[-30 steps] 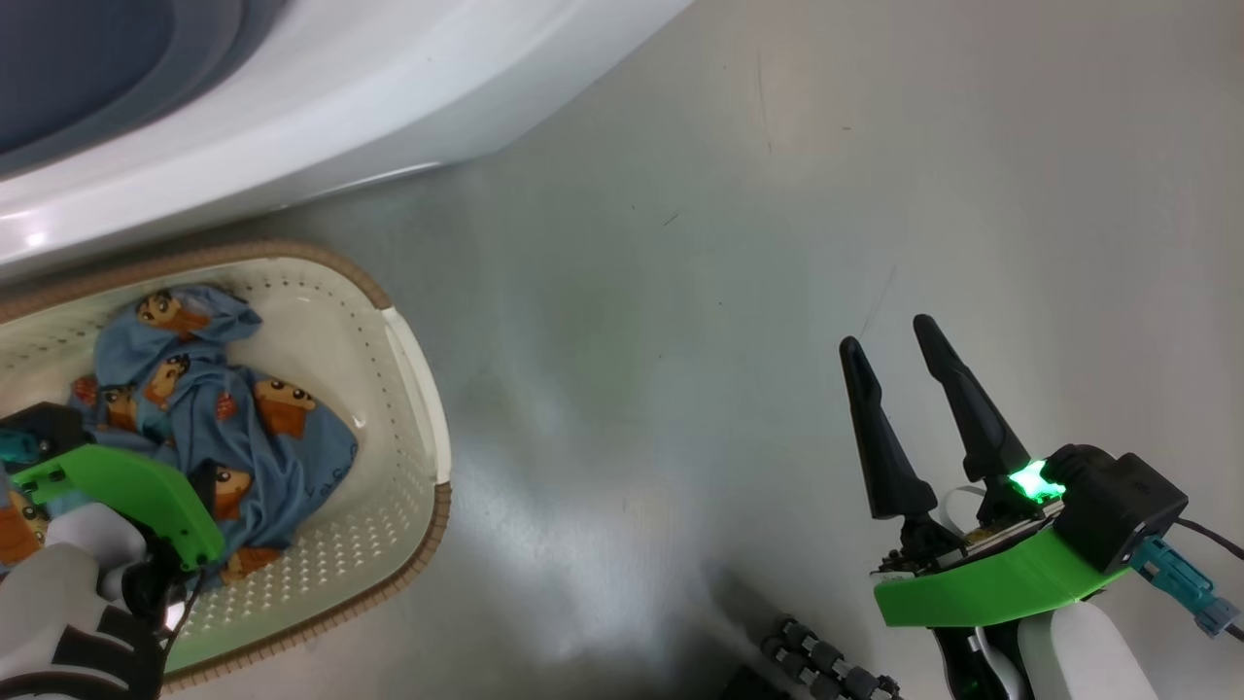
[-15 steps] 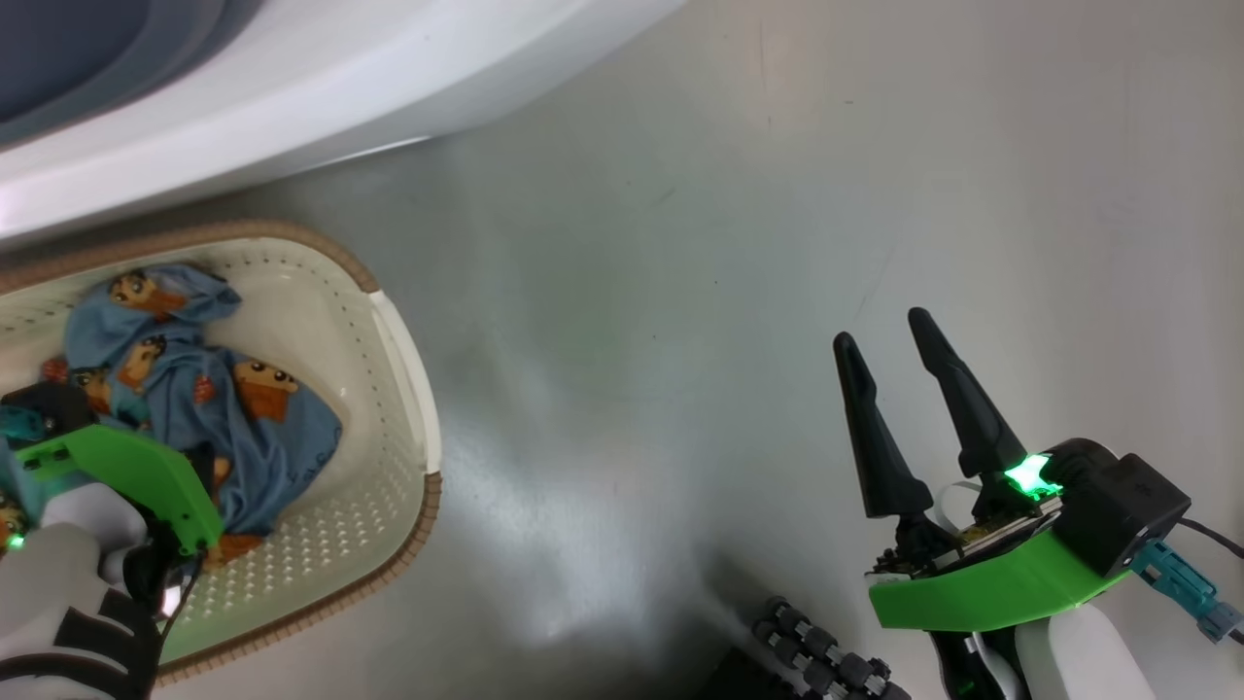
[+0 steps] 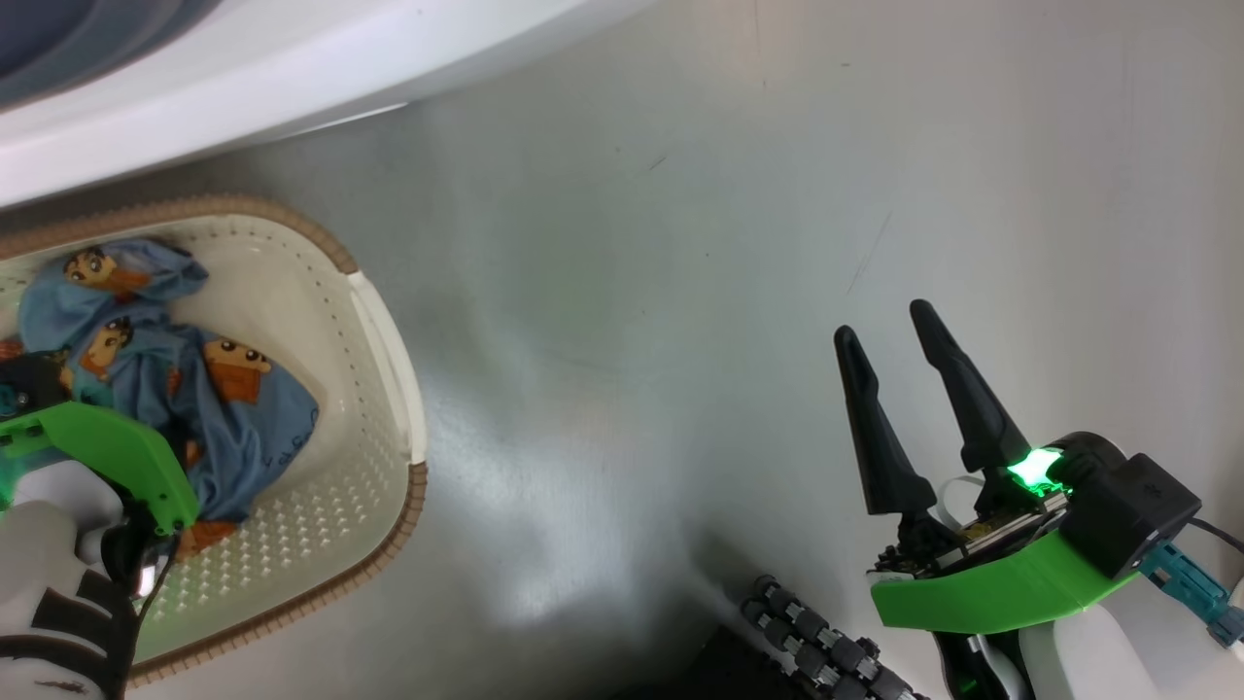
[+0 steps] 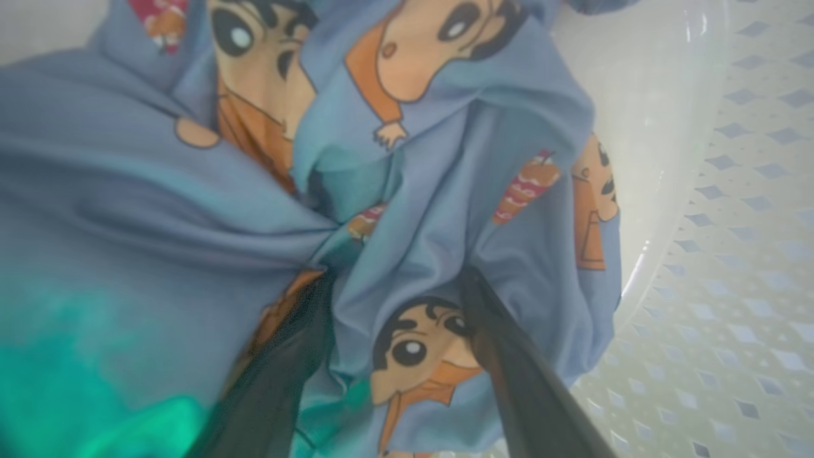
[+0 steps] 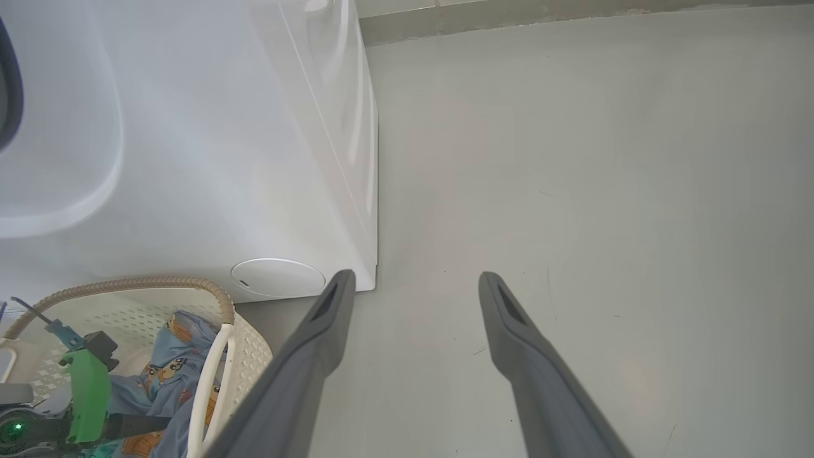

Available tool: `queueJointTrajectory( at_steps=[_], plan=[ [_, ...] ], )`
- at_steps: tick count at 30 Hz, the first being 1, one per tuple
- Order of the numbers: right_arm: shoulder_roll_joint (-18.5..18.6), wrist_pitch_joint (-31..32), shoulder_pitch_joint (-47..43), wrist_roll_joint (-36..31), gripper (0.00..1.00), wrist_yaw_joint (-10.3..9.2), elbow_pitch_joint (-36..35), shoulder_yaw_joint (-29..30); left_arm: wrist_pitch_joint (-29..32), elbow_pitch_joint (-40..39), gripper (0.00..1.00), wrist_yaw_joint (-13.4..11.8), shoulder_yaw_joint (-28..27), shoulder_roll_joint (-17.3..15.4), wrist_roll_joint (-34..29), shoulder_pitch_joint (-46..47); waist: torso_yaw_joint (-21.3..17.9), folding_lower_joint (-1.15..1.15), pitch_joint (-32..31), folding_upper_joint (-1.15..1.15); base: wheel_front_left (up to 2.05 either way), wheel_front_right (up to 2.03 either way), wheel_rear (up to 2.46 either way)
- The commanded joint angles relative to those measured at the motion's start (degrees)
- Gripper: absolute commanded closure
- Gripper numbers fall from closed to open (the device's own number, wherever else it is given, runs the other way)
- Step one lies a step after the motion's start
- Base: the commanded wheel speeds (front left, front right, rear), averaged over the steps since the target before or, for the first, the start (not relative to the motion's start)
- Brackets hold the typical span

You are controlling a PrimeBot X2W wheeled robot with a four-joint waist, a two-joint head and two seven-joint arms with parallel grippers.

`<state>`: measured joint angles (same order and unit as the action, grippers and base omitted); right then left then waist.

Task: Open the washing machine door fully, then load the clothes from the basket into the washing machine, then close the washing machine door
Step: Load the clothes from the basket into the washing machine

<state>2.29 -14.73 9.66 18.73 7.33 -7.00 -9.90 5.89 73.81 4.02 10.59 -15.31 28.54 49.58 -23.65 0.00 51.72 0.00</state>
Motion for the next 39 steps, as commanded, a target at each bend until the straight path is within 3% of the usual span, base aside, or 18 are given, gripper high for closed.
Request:
queueJointTrajectory(
  at_steps=[1, 6, 7, 8, 9, 13, 14, 21, 39],
  plan=[
    [0.59, -0.27, -1.81, -0.14, 0.00, 0.16, -1.58, -0.61, -0.69, -0.02, 0.00, -0.61, -0.72, -1.39, -0.49, -0.99, 0.26, 0.00, 0.09, 0.00, 0.00, 0.00, 0.00],
    [0.59, -0.27, -2.25, -0.87, 0.00, 0.16, -2.46, 0.01, -1.75, 0.02, 0.00, -1.00, 0.41, -0.95, -1.19, -0.30, 1.01, 0.00, 0.45, 0.00, 0.00, 0.00, 0.00],
    [0.59, -0.27, -2.24, -0.98, 0.00, 0.16, -2.60, 0.18, -2.18, 0.02, 0.34, -1.06, 0.69, -0.91, -1.41, -0.01, 1.16, 0.00, 0.59, 0.00, 0.00, 0.00, 0.00],
    [0.59, -0.27, -2.22, -1.04, 0.00, 0.16, -2.70, 0.36, -2.49, 0.03, 0.58, -1.06, 0.90, -0.82, -1.53, 0.20, 1.30, 0.00, 0.68, 0.00, 0.00, 0.00, 0.00],
    [0.59, -0.27, -2.20, -1.09, 0.00, 0.16, -2.78, 0.51, -2.58, 0.03, 0.65, -0.78, 0.98, -0.65, -1.45, 0.34, 1.41, 0.00, 0.75, 0.00, 0.00, 0.00, 0.00],
    [0.59, -0.27, -2.33, -1.27, 0.00, 0.16, -2.61, 0.88, -2.78, 0.06, 0.76, -0.17, 1.58, -0.14, -1.56, -0.02, 1.72, 0.00, 0.14, 0.00, 0.00, 0.00, 0.00],
    [0.59, -0.27, -2.39, -1.32, 0.00, 0.16, -2.54, 0.95, -2.89, 0.06, 1.00, -0.11, 1.70, -0.01, -1.54, -0.28, 1.81, 0.00, -0.10, 0.00, 0.00, 0.00, 0.00],
    [0.59, -0.27, -2.34, -1.25, 0.00, 0.16, -1.35, 0.93, -4.08, 0.11, 1.00, 0.18, 1.37, 1.50, -0.22, -2.85, 3.13, 0.00, -3.38, 0.00, 0.00, 0.00, 0.00],
    [0.59, -0.27, -2.76, -5.29, 0.00, 0.16, 4.23, 1.68, -15.29, -0.44, 1.00, 3.03, 0.91, 11.23, 4.86, -13.37, 13.15, 0.00, -21.59, 0.00, 0.00, 0.00, 0.00]
  ],
)
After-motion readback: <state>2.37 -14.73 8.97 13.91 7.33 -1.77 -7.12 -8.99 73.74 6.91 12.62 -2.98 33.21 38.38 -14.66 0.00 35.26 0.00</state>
